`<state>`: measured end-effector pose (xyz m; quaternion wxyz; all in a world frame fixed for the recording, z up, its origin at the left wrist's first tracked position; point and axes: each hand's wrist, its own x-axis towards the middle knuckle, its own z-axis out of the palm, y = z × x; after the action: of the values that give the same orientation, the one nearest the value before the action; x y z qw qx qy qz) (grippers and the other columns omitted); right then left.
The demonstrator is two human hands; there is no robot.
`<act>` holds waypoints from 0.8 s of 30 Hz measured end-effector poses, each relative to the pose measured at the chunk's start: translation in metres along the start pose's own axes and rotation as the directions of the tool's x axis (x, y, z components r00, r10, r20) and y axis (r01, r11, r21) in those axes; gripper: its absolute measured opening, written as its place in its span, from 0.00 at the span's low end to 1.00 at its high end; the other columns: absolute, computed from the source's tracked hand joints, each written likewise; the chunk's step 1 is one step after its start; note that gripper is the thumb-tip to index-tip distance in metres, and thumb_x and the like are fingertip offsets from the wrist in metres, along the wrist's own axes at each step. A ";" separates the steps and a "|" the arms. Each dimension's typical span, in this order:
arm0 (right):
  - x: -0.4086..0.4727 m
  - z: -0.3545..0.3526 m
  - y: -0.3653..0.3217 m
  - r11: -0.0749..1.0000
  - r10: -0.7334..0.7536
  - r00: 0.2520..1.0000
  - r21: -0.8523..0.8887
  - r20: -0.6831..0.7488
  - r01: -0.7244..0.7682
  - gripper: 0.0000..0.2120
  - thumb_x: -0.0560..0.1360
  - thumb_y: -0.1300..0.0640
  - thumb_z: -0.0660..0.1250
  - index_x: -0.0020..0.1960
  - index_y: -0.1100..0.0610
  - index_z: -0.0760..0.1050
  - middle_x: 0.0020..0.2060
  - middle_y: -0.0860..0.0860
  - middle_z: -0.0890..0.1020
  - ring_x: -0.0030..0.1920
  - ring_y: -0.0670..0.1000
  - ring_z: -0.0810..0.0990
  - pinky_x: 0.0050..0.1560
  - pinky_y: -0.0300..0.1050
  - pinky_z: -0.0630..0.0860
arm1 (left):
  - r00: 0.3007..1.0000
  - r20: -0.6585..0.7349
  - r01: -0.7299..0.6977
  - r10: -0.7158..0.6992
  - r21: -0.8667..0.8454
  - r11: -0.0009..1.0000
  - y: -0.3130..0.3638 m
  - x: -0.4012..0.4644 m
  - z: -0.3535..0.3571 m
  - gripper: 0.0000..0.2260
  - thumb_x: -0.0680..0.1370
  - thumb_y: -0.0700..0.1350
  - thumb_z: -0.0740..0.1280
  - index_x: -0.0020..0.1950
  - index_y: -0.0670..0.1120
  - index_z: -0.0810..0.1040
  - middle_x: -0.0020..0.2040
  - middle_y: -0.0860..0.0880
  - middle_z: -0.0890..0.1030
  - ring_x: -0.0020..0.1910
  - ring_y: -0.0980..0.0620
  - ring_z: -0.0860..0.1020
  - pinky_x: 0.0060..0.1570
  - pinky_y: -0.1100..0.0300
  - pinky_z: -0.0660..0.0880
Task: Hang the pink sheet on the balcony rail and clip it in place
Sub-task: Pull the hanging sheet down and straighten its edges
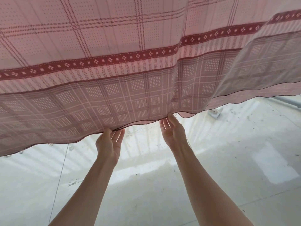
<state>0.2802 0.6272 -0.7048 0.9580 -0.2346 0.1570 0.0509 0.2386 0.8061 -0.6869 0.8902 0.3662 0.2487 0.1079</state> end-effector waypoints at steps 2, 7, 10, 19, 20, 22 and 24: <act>-0.003 -0.010 -0.009 0.995 0.063 0.995 -0.076 0.072 -0.057 0.09 0.76 0.60 0.63 0.55 0.55 0.77 0.59 0.51 0.78 0.60 0.49 0.75 0.56 0.46 0.75 | 0.984 0.156 0.102 -0.086 -0.101 0.990 -0.007 -0.006 0.008 0.08 0.77 0.37 0.59 0.44 0.45 0.75 0.47 0.48 0.79 0.54 0.48 0.79 0.55 0.48 0.75; -0.006 -0.019 -0.047 1.000 0.028 0.994 -0.005 0.103 -0.028 0.24 0.72 0.42 0.67 0.65 0.48 0.71 0.66 0.51 0.71 0.66 0.52 0.70 0.57 0.55 0.74 | 0.922 0.316 0.232 -0.224 0.013 0.973 -0.038 -0.022 0.051 0.06 0.76 0.40 0.65 0.43 0.50 0.79 0.45 0.53 0.81 0.55 0.52 0.78 0.59 0.46 0.72; -0.006 -0.022 -0.070 0.999 0.020 0.996 -0.047 0.087 -0.016 0.26 0.71 0.39 0.66 0.67 0.47 0.70 0.66 0.51 0.71 0.67 0.54 0.69 0.57 0.55 0.74 | 0.939 0.226 0.260 -0.259 0.029 0.965 -0.061 -0.027 0.070 0.07 0.75 0.40 0.67 0.51 0.48 0.79 0.55 0.52 0.80 0.57 0.52 0.76 0.57 0.48 0.73; -0.010 -0.053 -0.133 0.883 -0.164 0.971 -0.464 -0.172 0.067 0.24 0.73 0.36 0.61 0.49 0.57 0.77 0.38 0.50 0.75 0.38 0.48 0.75 0.44 0.43 0.76 | 0.994 0.075 0.069 -0.079 0.127 0.990 -0.052 0.006 0.063 0.05 0.76 0.38 0.66 0.47 0.48 0.77 0.46 0.53 0.81 0.46 0.57 0.80 0.47 0.59 0.74; -0.004 -0.048 -0.143 0.895 -0.158 0.975 -0.439 -0.157 0.075 0.24 0.74 0.37 0.61 0.52 0.58 0.76 0.40 0.51 0.76 0.40 0.49 0.76 0.44 0.44 0.76 | 0.995 0.067 0.067 -0.076 0.133 0.989 -0.052 0.008 0.064 0.05 0.76 0.38 0.66 0.46 0.48 0.77 0.45 0.53 0.81 0.45 0.57 0.79 0.46 0.60 0.74; 0.007 -0.035 -0.159 0.920 -0.114 0.985 -0.389 -0.130 0.055 0.25 0.74 0.39 0.62 0.59 0.59 0.71 0.49 0.55 0.78 0.49 0.52 0.78 0.48 0.49 0.77 | 0.996 0.043 0.072 -0.078 0.119 0.990 -0.052 0.011 0.066 0.04 0.76 0.38 0.67 0.47 0.47 0.77 0.46 0.53 0.80 0.46 0.57 0.79 0.46 0.60 0.74; 0.018 -0.025 -0.170 0.917 -0.078 0.988 -0.398 -0.134 0.018 0.27 0.74 0.40 0.63 0.61 0.60 0.68 0.54 0.55 0.77 0.54 0.53 0.77 0.51 0.52 0.76 | 0.996 0.015 0.081 -0.082 0.075 0.994 -0.053 0.012 0.069 0.04 0.75 0.38 0.67 0.48 0.47 0.77 0.47 0.52 0.80 0.47 0.57 0.78 0.46 0.59 0.74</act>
<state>0.3191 0.4654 -0.6582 0.8775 -0.4303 0.2079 0.0406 0.2853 0.7321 -0.6868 0.8819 0.3895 0.2592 0.0587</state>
